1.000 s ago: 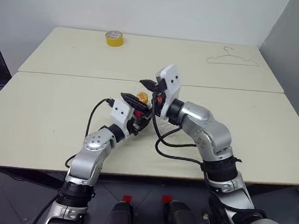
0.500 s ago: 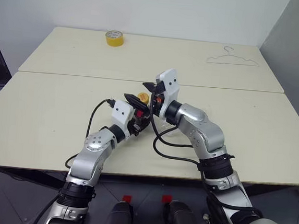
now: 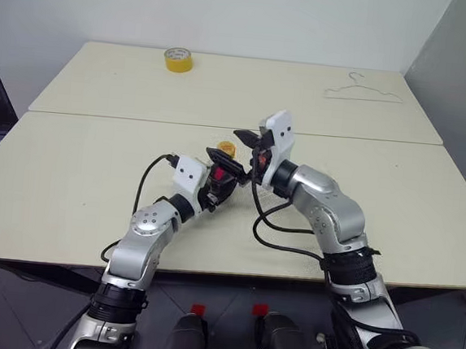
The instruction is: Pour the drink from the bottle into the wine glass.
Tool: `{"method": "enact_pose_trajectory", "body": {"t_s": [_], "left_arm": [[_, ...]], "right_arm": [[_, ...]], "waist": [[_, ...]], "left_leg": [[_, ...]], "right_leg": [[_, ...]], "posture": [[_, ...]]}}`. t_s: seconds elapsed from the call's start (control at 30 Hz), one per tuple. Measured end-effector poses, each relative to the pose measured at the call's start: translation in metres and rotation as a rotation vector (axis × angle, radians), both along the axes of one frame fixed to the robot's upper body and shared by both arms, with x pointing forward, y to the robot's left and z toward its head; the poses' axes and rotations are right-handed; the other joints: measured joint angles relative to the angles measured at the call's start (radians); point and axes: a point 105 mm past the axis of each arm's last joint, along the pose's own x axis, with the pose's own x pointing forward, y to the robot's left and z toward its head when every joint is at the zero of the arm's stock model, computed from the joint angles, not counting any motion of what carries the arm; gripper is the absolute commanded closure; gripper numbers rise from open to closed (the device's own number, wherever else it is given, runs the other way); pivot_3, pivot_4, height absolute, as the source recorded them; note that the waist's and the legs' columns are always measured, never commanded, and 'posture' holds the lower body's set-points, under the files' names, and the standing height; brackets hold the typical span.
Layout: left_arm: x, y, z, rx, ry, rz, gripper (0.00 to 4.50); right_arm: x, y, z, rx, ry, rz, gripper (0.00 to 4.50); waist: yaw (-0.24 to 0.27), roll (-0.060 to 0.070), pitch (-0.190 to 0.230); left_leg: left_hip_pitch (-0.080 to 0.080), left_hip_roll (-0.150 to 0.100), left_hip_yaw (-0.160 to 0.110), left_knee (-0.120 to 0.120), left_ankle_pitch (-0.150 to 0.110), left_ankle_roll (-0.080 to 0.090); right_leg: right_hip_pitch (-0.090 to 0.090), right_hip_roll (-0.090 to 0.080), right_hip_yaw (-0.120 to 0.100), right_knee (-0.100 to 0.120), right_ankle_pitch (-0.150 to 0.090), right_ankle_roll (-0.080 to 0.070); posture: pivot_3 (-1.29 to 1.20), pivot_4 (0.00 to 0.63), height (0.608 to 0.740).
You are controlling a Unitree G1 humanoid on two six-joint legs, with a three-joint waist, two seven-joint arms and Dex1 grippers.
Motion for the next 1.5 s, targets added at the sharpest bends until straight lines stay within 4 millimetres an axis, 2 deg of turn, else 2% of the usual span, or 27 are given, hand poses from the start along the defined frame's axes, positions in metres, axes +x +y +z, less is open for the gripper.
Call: {"method": "enact_pose_trajectory", "body": {"t_s": [0.4,0.53,0.7,0.83,1.0,1.3,1.5], "left_arm": [[0.0,0.006,0.002,0.006,-0.005,0.005,1.52],[0.0,0.006,0.002,0.006,-0.004,0.003,1.52],[0.0,0.006,0.002,0.006,-0.004,0.004,1.52],[0.0,0.006,0.002,0.006,-0.005,0.006,1.52],[0.0,0.007,0.0,0.006,0.001,0.013,1.52],[-0.001,0.006,-0.003,0.004,0.008,0.015,1.52],[-0.001,0.007,-0.003,0.004,0.009,0.02,1.52]], "right_arm": [[-0.015,-0.025,-0.002,0.007,0.021,0.049,0.03],[-0.02,-0.019,0.001,0.02,0.014,0.083,0.03],[-0.028,0.005,0.007,0.034,-0.006,0.139,0.03],[-0.02,0.015,0.008,0.028,-0.02,0.1,0.03],[-0.01,0.018,-0.001,0.014,-0.007,0.053,0.03],[-0.001,0.033,0.004,0.03,-0.029,0.034,0.03],[0.009,0.028,0.003,0.044,-0.019,-0.032,0.03]], "waist": [[-0.001,0.0,0.0],[-0.002,0.0,0.0],[-0.002,0.0,0.0],[0.0,0.0,0.0],[0.0,0.0,0.0],[0.0,0.0,0.0],[0.0,0.0,0.0]], "left_leg": [[0.0,0.0,0.0,0.0,0.0,0.0],[0.0,0.0,0.0,0.0,0.0,0.0],[0.0,0.0,0.0,0.0,0.0,0.0],[0.0,0.0,0.0,0.0,0.0,0.0],[0.0,0.0,0.0,0.0,0.0,0.0],[0.0,0.0,0.0,0.0,0.0,0.0],[0.0,0.0,0.0,0.0,0.0,0.0]], "right_leg": [[0.0,0.0,0.0,0.0,0.0,0.0],[0.0,0.0,0.0,0.0,0.0,0.0],[0.0,0.0,0.0,0.0,0.0,0.0],[0.0,0.0,0.0,0.0,0.0,0.0],[0.0,0.0,0.0,0.0,0.0,0.0],[0.0,0.0,0.0,0.0,0.0,0.0],[0.0,0.0,0.0,0.0,0.0,0.0]], "posture": [[0.0,0.15,0.74],[0.0,0.15,0.74],[0.0,0.15,0.74],[0.0,0.15,0.74],[0.0,0.15,0.74],[0.0,0.15,0.74],[0.0,0.15,0.74]]}}
